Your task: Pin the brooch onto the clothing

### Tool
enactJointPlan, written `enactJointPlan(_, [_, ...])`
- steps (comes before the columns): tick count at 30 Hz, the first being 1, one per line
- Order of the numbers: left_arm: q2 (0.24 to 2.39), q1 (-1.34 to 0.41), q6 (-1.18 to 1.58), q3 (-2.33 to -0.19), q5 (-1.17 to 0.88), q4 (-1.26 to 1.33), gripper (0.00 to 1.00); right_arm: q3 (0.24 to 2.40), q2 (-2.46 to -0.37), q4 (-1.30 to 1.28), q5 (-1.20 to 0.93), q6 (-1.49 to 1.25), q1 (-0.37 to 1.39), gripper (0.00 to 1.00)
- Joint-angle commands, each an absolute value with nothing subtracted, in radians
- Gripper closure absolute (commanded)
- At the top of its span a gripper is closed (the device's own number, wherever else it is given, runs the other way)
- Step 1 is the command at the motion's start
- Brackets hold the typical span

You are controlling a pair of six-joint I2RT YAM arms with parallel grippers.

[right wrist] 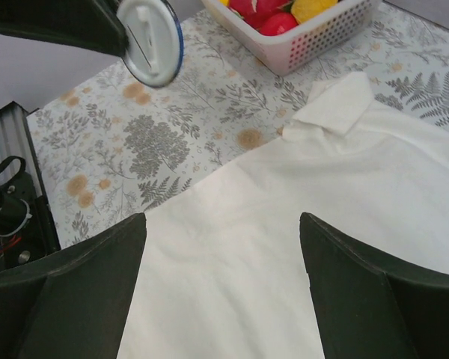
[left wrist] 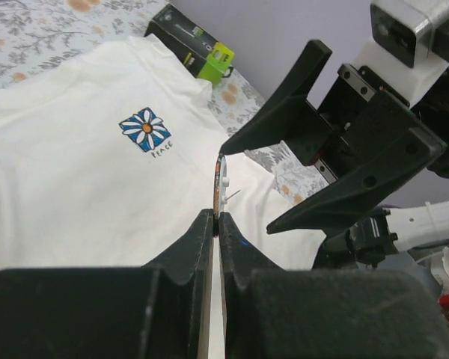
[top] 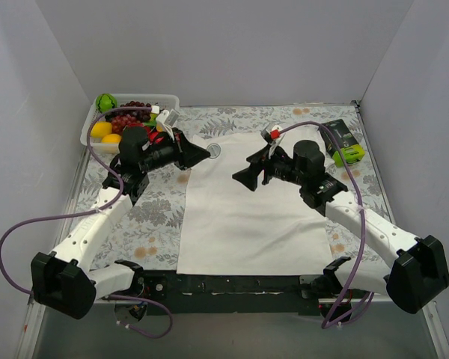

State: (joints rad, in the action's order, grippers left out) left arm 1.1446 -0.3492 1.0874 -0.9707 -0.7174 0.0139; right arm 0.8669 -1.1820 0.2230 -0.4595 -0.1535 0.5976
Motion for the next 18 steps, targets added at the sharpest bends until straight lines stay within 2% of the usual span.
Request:
enactJointPlan(1, [1.161,-0.359,1.040,-1.049,-0.615,-0.072,1.00,0.838,-1.135,0.201,-0.322,-0.156,0.589,0.10])
enactJointPlan(8, [1.252,-0.429,0.968,-1.179,-0.444,-0.199,1.00,0.813,-1.127,0.141,-0.213,-0.169,0.586,0.10])
enactJointPlan(18, [1.411,-0.580,0.896,-1.327,-0.071,-0.357,1.00,0.796,-1.117,0.034,-0.126,-0.201,0.548,0.10])
